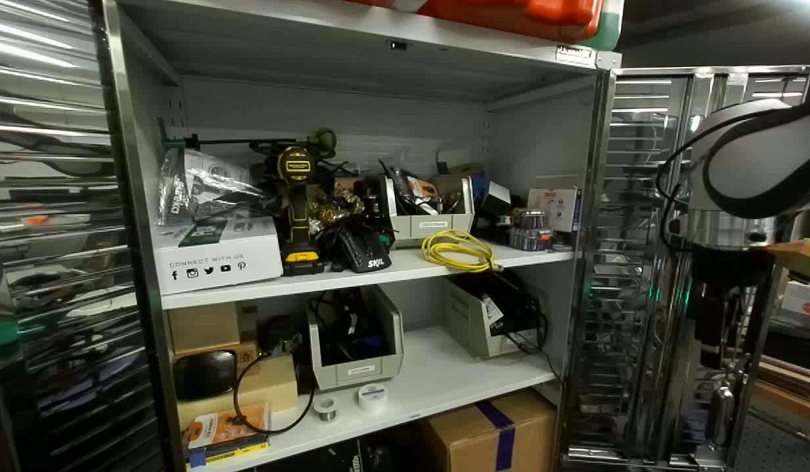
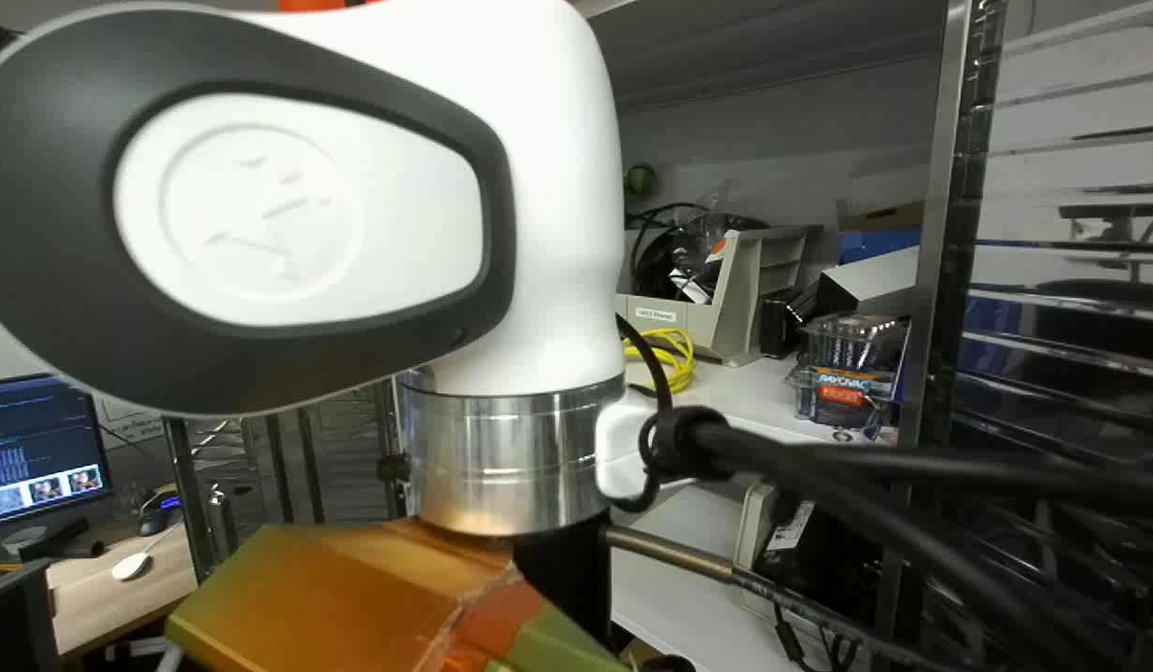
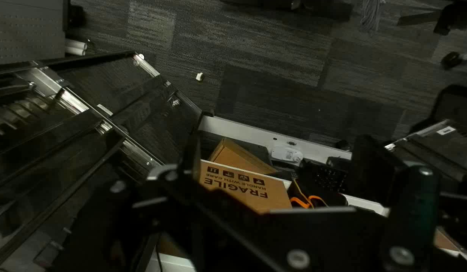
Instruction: Put the yellow cable in the storage box
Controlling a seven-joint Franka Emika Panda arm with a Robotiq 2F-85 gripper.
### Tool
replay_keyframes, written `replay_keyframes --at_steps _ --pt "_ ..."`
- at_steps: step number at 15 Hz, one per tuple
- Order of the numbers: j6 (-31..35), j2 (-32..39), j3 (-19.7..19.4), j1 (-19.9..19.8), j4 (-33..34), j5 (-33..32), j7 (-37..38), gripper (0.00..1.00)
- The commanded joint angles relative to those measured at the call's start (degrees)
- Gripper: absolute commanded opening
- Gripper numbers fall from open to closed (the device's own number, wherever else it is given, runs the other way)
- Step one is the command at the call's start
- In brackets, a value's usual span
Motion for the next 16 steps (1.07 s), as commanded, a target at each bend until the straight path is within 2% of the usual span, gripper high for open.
replay_keyframes --at_steps 1,7,9,13,16 --pt "-0.05 0.04 0.50 -0.49 0.05 0.25 -0.17 1.00" --pt "-0.05 0.04 0.50 -0.49 0.05 0.25 -0.17 1.00" --pt "0.67 0.79 1.46 -0.71 0.07 0.15 3.29 1.00" --pt "2.66 1.98 3.55 1.01 1.68 4.39 8.42 1.00" --pt "4.29 4.63 6.06 2.62 5.62 7.76 12.62 1.00"
